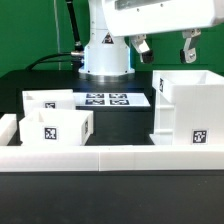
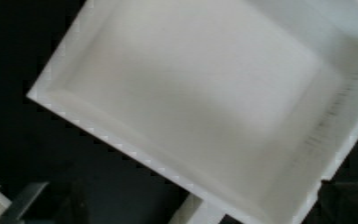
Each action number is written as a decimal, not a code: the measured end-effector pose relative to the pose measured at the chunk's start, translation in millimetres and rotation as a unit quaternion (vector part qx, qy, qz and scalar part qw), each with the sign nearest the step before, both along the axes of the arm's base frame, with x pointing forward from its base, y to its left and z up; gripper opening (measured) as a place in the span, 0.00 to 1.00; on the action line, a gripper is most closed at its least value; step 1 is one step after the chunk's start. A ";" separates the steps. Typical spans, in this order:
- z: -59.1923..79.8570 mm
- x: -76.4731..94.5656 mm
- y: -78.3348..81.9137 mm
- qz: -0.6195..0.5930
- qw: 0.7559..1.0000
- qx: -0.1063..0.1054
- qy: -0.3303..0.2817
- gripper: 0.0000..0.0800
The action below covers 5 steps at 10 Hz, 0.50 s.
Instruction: Assemble drawer
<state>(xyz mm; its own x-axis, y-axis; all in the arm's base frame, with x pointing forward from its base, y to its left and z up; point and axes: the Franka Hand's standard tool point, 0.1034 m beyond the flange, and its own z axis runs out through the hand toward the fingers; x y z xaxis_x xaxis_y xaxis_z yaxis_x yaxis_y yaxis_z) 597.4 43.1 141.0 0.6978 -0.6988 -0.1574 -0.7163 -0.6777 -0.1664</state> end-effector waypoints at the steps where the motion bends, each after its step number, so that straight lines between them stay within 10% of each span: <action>1: -4.1 -4.6 -10.5 0.097 0.995 -0.008 -0.016 0.81; 5: -21.8 -20.6 -56.6 0.298 0.953 -0.025 -0.049 0.81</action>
Offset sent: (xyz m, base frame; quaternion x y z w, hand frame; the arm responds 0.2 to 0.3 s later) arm -0.0210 -0.0436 -0.0088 -0.0673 -0.0030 -0.2193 0.9733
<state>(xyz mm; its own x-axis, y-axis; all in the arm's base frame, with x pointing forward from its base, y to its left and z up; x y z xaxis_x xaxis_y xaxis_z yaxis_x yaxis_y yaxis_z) 576.8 -13.5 119.2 0.9826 -0.1795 -0.0477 -0.1851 -0.9679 -0.1700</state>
